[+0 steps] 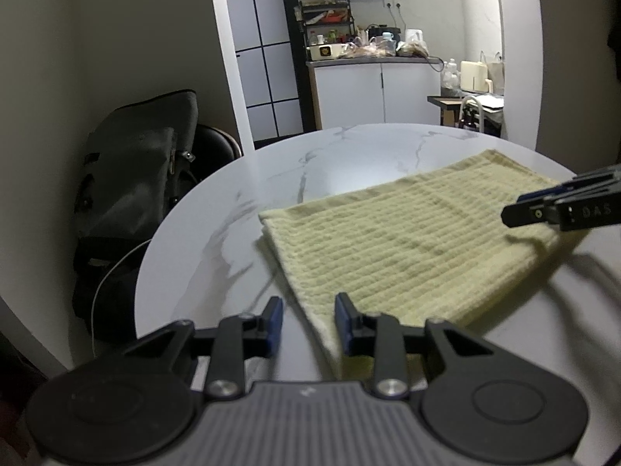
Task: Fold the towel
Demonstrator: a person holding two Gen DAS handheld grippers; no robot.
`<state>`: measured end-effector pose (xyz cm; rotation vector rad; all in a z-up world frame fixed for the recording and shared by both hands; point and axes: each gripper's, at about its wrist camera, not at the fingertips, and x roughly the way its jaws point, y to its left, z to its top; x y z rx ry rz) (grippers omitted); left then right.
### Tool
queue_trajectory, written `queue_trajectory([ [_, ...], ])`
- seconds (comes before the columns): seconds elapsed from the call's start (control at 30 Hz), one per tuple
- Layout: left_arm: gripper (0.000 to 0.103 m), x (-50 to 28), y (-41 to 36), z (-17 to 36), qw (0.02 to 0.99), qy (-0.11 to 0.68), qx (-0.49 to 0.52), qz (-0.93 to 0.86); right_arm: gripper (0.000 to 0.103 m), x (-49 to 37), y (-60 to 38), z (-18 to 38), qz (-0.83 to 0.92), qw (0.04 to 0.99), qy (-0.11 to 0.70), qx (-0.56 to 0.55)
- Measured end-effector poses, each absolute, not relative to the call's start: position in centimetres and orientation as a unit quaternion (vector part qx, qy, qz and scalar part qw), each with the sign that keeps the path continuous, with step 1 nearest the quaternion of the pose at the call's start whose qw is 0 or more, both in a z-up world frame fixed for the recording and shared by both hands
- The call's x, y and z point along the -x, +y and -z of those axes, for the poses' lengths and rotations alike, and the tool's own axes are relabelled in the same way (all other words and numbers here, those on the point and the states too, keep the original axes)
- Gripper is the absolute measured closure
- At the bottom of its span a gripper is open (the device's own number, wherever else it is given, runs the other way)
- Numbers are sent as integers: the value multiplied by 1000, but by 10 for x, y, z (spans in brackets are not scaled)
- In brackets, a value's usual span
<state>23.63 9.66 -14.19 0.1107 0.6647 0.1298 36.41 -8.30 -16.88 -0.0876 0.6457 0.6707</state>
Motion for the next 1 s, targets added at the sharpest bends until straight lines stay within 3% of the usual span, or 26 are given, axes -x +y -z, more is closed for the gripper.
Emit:
queue_trajectory([
  [1.0, 71, -183, 65, 153, 957, 289, -9, 11, 66, -261, -108, 164, -339, 895, 288, 43],
])
